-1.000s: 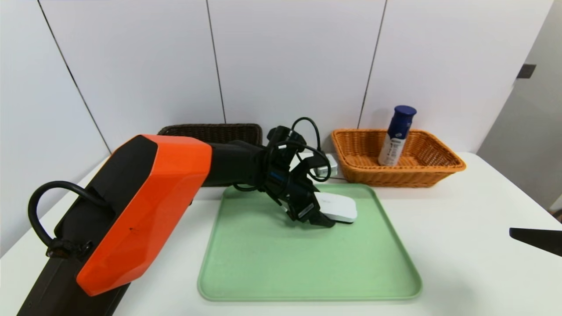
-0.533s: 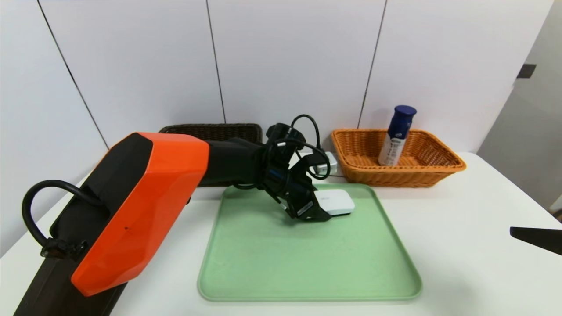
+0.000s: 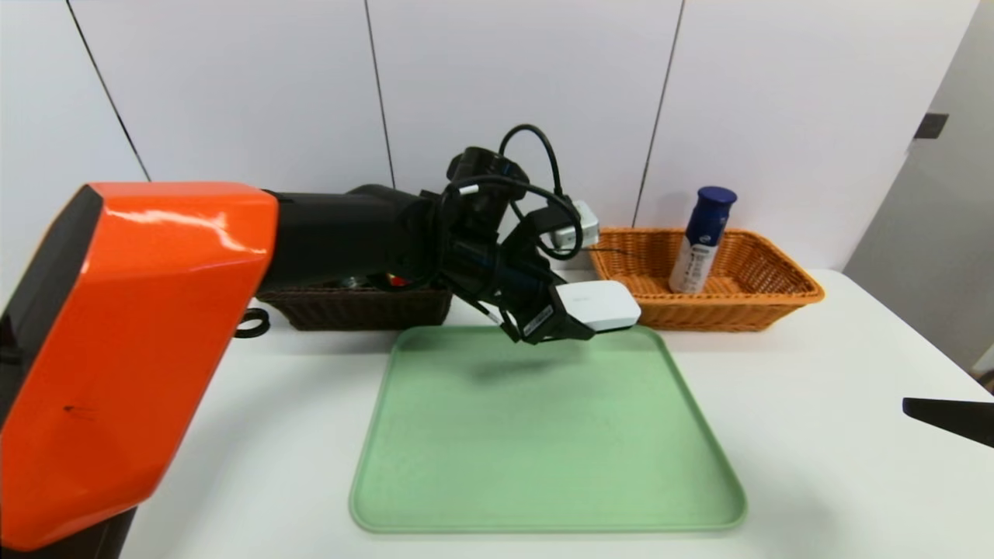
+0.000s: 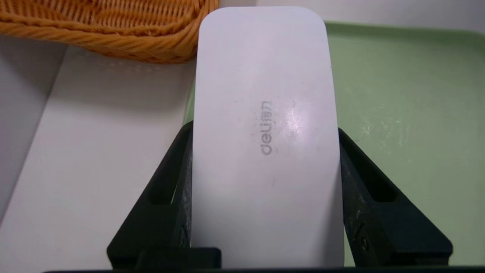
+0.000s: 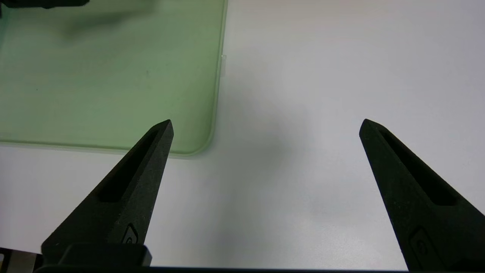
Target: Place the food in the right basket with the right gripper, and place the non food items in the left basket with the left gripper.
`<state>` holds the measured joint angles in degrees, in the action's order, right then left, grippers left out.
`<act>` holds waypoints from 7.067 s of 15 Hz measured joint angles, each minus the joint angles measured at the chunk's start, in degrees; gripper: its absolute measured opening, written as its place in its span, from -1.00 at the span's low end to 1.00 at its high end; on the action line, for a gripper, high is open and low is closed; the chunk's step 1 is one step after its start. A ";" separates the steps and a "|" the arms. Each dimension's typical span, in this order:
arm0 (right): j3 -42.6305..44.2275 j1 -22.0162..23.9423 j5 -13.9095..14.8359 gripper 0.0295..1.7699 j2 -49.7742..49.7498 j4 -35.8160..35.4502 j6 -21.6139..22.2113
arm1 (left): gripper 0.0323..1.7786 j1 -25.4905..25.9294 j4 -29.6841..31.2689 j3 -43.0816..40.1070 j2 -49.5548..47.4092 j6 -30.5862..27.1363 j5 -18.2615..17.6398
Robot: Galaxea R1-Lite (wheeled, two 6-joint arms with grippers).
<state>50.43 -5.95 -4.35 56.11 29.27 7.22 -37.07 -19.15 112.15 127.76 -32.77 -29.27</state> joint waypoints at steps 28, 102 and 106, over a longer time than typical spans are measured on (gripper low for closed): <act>-1.57 -0.02 -1.49 0.91 -4.11 0.80 -0.61 | 0.11 34.12 -12.46 -0.06 -5.46 -17.12 -11.39; -25.88 5.79 0.20 0.92 -44.24 -12.39 -7.01 | 0.90 39.07 -4.22 -93.00 -113.10 24.33 22.31; -32.24 6.08 2.01 0.92 -46.73 -19.05 -7.06 | 0.90 39.07 10.20 -103.72 -115.42 24.06 24.42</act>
<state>18.19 0.13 -2.34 9.39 10.22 0.16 2.00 -8.95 8.44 12.34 -8.70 -4.85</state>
